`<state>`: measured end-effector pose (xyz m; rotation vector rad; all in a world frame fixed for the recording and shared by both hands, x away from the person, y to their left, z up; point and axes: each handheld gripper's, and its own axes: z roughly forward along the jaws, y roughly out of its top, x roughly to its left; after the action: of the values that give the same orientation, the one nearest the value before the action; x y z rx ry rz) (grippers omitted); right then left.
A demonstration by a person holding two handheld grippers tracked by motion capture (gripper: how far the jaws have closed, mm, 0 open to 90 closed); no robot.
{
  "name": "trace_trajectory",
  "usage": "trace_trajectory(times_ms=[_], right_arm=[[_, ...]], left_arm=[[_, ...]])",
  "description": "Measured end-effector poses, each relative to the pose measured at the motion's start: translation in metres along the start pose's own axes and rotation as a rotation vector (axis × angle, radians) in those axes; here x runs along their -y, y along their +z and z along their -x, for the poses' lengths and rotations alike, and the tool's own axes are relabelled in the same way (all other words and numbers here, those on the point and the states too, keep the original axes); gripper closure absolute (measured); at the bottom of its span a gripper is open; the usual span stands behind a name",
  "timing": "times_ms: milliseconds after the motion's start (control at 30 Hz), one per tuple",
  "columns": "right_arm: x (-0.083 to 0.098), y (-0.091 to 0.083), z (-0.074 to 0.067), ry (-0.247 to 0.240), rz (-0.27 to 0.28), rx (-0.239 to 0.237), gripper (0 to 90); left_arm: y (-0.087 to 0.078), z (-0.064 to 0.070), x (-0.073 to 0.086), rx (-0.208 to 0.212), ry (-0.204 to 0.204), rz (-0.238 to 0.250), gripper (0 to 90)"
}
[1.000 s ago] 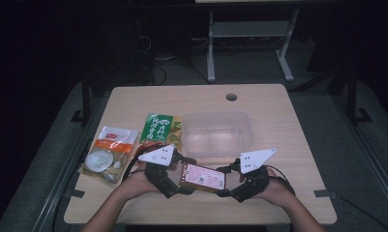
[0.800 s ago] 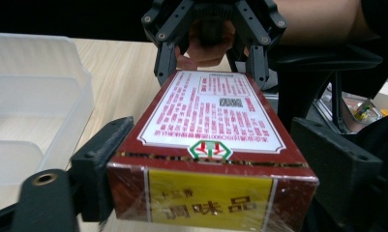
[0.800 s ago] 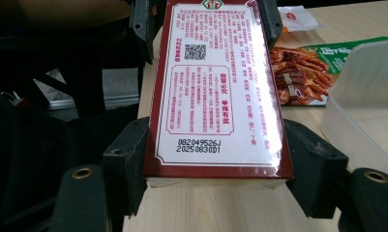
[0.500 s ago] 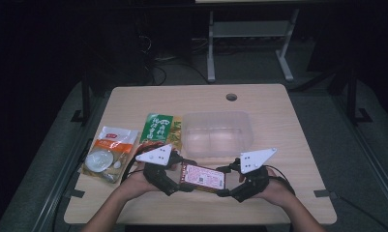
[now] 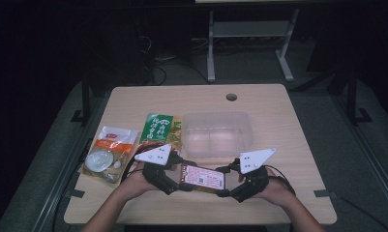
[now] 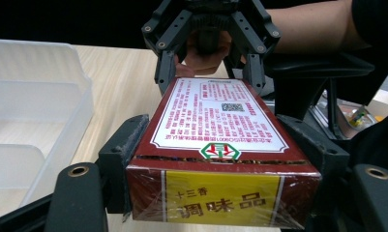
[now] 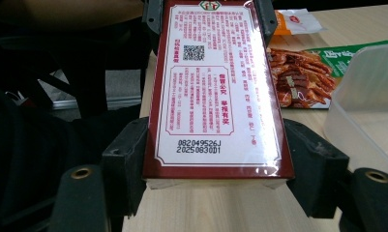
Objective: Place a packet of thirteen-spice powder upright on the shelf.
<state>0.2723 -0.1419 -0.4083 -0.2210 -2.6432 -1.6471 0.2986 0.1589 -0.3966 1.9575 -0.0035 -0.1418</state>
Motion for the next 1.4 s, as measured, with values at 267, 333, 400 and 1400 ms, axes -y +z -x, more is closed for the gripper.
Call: trace_trajectory(times_ms=[267, 333, 400, 1400], right_arm=[[0.003, 0.002, 0.004, 0.042, -0.039, 0.014, 23.8], [0.005, 0.001, 0.005, 0.059, -0.045, 0.026, 19.4], [0.008, 0.001, 0.006, 0.086, -0.076, 0.042, 16.9], [0.059, -0.014, -0.015, 0.239, -0.238, 0.387, 14.2]], left_arm=[[-0.001, 0.000, -0.001, -0.024, -0.008, -0.031, 31.4], [-0.003, -0.001, -0.001, -0.041, -0.012, -0.033, 31.4], [-0.006, -0.002, 0.000, -0.060, -0.024, -0.035, 31.4], [-0.013, -0.026, -0.034, -0.142, -0.093, -0.107, 31.3]])
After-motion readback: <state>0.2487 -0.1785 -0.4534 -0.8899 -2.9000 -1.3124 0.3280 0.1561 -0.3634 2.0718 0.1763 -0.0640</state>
